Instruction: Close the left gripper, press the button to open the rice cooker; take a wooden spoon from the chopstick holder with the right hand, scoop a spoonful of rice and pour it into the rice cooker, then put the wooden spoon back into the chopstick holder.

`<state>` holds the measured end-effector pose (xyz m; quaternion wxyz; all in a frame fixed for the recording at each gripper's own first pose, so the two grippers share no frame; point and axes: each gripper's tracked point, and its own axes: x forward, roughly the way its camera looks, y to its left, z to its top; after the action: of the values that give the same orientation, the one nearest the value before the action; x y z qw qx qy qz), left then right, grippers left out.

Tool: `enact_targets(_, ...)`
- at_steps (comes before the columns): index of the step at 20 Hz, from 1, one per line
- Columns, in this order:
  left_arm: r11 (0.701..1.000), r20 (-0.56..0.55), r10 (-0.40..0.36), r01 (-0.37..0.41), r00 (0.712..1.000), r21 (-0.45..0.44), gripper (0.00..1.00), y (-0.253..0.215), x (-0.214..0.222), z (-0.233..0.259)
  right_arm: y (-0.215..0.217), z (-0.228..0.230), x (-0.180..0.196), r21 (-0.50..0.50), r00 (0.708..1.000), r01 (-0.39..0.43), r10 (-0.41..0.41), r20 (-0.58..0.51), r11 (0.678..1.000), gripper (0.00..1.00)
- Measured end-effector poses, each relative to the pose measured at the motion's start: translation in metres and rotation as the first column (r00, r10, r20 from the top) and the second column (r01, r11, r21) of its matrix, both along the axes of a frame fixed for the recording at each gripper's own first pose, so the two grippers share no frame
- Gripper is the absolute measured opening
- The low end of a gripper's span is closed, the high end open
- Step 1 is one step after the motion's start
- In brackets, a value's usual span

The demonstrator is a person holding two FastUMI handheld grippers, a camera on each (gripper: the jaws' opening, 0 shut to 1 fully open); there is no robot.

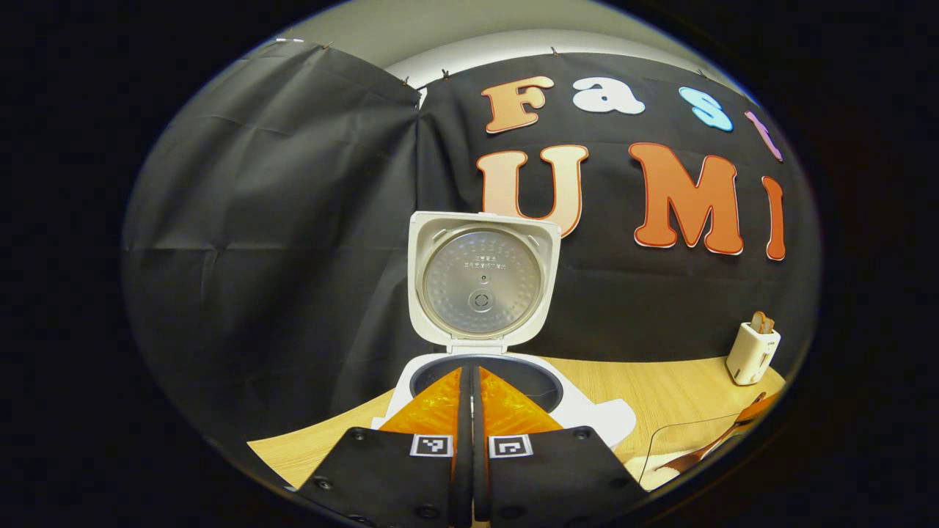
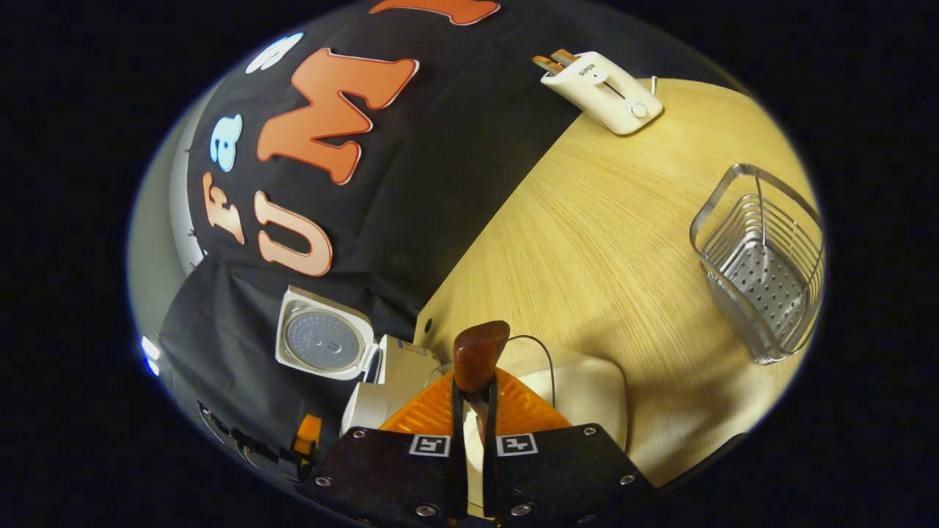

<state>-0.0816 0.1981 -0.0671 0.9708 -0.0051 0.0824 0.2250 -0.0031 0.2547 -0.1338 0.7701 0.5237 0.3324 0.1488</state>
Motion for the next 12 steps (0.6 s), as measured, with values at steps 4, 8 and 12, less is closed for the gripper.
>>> enact_targets(4, 1.000, -0.003, 0.002, -0.002, 1.000, 0.001, 0.04, -0.001, 0.001, 0.000, 0.000, 0.006, 0.002, 0.069, 1.000, 0.011, -0.011, 0.001, 0.998, 0.08)
enact_targets(8, 1.000, -0.002, 0.008, -0.008, 1.000, 0.001, 0.04, 0.000, 0.003, 0.001, -0.012, 0.021, 0.012, 0.159, 0.998, 0.058, -0.059, 0.005, 0.986, 0.08)
enact_targets(12, 1.000, -0.003, 0.012, -0.012, 1.000, -0.004, 0.04, 0.004, 0.008, 0.000, -0.023, 0.037, 0.025, 0.241, 0.995, 0.101, -0.103, -0.003, 0.965, 0.08)
